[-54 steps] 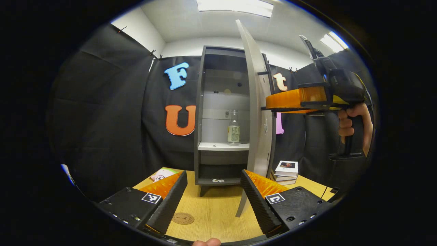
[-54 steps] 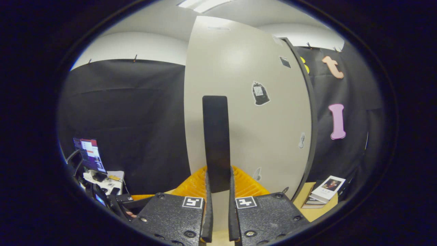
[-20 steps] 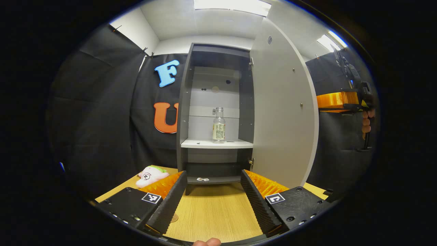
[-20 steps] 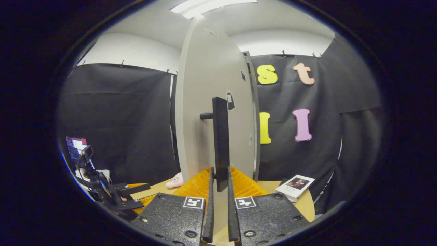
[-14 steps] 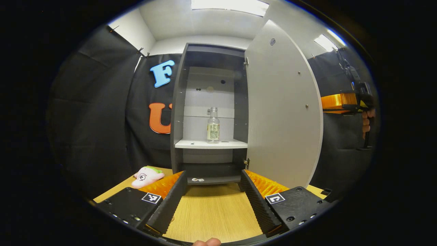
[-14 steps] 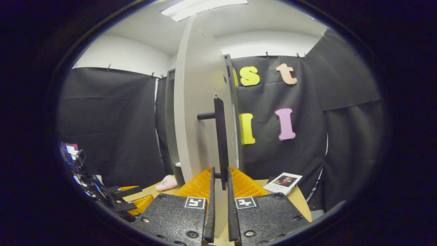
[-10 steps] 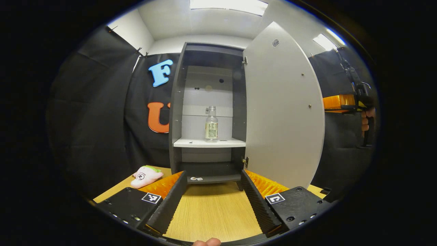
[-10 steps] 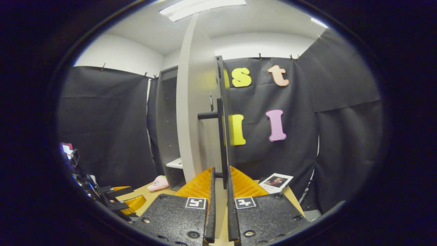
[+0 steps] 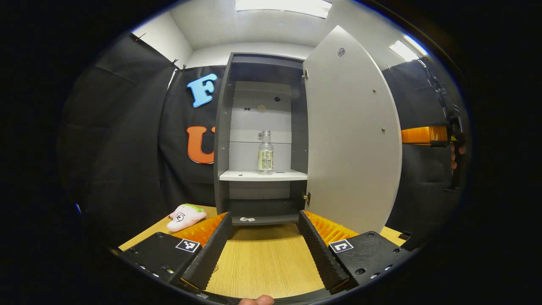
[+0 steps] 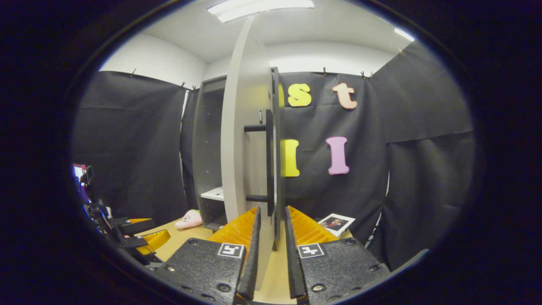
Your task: Open the cabinet door with the right hand, grasp the bottle in the cabinet with the left hand and place it on the coaster, then close the cabinet door with the right hand.
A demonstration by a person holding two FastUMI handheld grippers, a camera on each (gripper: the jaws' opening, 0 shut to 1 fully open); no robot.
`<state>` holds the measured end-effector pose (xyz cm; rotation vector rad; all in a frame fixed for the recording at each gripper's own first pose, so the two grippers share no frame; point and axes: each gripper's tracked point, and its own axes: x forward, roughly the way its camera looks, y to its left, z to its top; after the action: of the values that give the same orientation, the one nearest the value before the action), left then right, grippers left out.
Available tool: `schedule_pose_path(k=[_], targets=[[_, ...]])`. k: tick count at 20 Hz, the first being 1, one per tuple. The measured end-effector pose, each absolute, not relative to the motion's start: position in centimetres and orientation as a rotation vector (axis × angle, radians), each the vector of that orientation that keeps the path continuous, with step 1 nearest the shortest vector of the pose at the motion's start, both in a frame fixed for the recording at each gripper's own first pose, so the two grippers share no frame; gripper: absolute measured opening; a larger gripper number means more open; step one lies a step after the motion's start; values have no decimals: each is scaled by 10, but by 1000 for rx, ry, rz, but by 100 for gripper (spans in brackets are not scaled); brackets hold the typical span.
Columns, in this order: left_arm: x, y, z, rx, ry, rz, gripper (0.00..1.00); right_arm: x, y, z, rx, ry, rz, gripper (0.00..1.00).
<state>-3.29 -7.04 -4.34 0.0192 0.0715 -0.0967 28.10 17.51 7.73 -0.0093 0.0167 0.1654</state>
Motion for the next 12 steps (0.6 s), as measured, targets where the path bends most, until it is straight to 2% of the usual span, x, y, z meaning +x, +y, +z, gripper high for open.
schedule_pose_path(k=[1, 2, 5, 9, 12], targets=[[-32, -69, -43, 20, 71, -95, 95, 282, 174, 74, -4, 22, 161, 42], [-31, -69, -42, 17, 73, -93, 95, 283, 171, 74, -2, 21, 153, 42], [-27, -72, -37, -3, 71, -93, 95, 286, 163, 71, -17, 6, 128, 75], [-1, -73, -14, 32, 34, -101, 95, 294, 159, 62, -15, 17, 127, 94], [28, -80, 10, 27, -8, -125, 95, 299, 157, 63, -5, 9, 123, 94]])
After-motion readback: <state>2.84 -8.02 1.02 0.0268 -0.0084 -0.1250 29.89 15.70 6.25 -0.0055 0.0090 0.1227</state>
